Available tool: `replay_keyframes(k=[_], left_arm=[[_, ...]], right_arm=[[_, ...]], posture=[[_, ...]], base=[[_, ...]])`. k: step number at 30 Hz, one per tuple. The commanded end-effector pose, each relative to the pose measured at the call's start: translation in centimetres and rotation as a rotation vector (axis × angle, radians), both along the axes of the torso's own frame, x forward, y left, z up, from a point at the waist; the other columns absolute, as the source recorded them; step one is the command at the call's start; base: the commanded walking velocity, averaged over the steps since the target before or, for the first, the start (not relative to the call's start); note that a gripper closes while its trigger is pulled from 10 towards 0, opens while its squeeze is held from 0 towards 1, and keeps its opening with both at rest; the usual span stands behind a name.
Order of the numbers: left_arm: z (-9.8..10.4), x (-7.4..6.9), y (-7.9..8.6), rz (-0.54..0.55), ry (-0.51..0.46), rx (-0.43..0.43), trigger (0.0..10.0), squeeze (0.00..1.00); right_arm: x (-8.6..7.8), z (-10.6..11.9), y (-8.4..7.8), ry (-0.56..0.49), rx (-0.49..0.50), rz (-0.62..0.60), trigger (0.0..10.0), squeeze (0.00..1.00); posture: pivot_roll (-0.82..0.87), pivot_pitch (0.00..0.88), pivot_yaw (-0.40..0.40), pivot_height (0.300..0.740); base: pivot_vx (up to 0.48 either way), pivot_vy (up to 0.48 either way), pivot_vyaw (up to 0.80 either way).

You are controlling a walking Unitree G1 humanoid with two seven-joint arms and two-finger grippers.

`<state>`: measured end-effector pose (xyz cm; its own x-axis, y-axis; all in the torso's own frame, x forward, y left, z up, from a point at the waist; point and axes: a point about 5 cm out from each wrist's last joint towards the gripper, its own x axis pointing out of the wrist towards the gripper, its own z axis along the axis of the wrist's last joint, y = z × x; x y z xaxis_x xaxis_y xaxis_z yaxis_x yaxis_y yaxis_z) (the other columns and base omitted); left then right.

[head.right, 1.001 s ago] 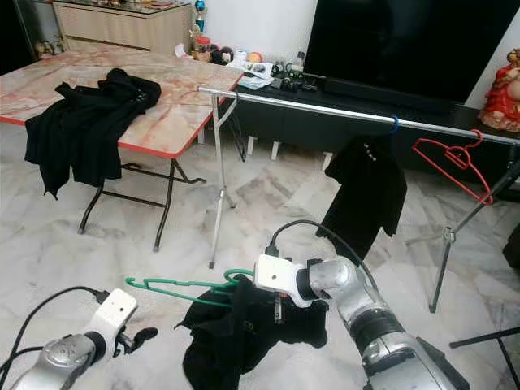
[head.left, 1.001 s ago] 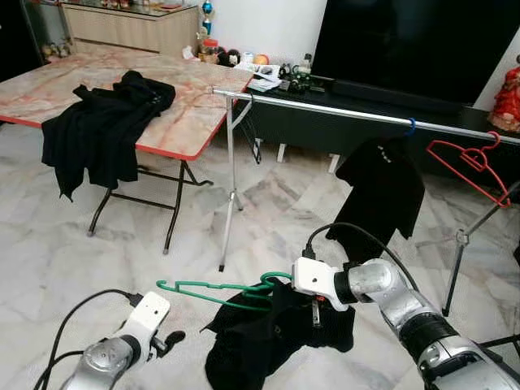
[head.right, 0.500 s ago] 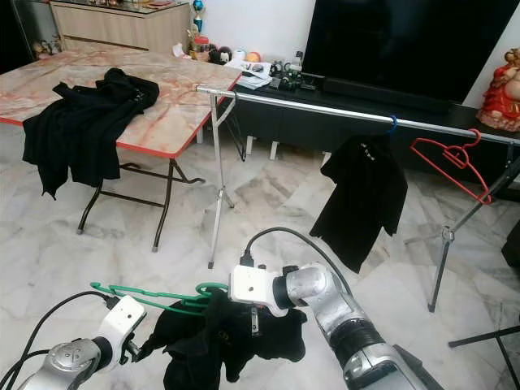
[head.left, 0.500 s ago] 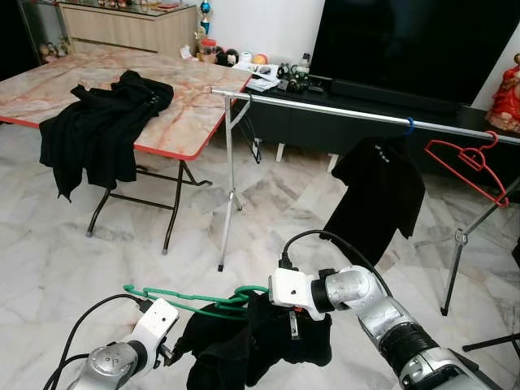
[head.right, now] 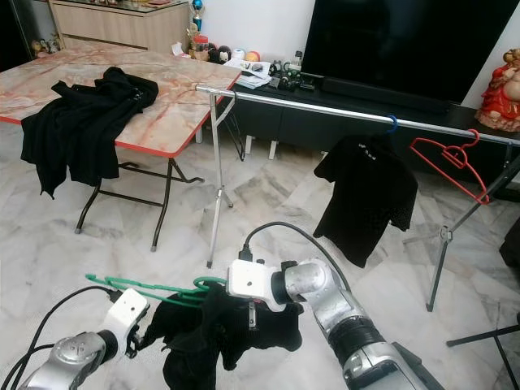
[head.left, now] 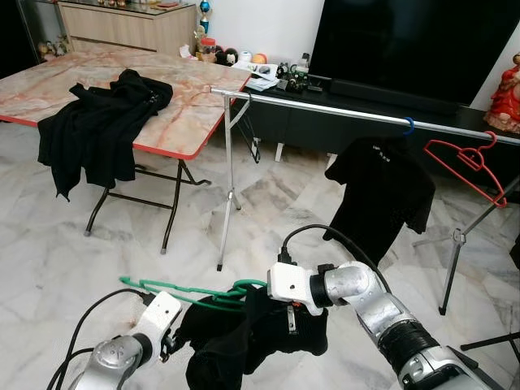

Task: Hang hanger

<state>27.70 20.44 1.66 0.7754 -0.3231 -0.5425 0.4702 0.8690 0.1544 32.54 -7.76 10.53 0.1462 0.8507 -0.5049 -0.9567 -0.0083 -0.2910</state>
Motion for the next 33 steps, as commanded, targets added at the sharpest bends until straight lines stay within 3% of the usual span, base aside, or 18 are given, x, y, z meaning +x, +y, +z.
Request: replay_keyframes(k=[1, 33], left_arm=[[0.15, 0.31, -0.35, -0.001, -0.010, -0.016, 0.0, 0.00], [-0.04, -0.03, -0.63, 0.011, -0.006, -0.105, 0.0, 0.00]], right_arm=[[0.33, 1.11, 0.38, -0.035, 0.031, 0.008, 0.0, 0.00], [0.77, 1.55, 0.58, -0.047, 0.052, -0.036, 0.0, 0.00]], posture=[[0.19, 0.000, -0.131, 0.740], [0.19, 0.000, -0.126, 0.740]], base=[[0.000, 0.000, 0.00], [0.000, 0.000, 0.00]])
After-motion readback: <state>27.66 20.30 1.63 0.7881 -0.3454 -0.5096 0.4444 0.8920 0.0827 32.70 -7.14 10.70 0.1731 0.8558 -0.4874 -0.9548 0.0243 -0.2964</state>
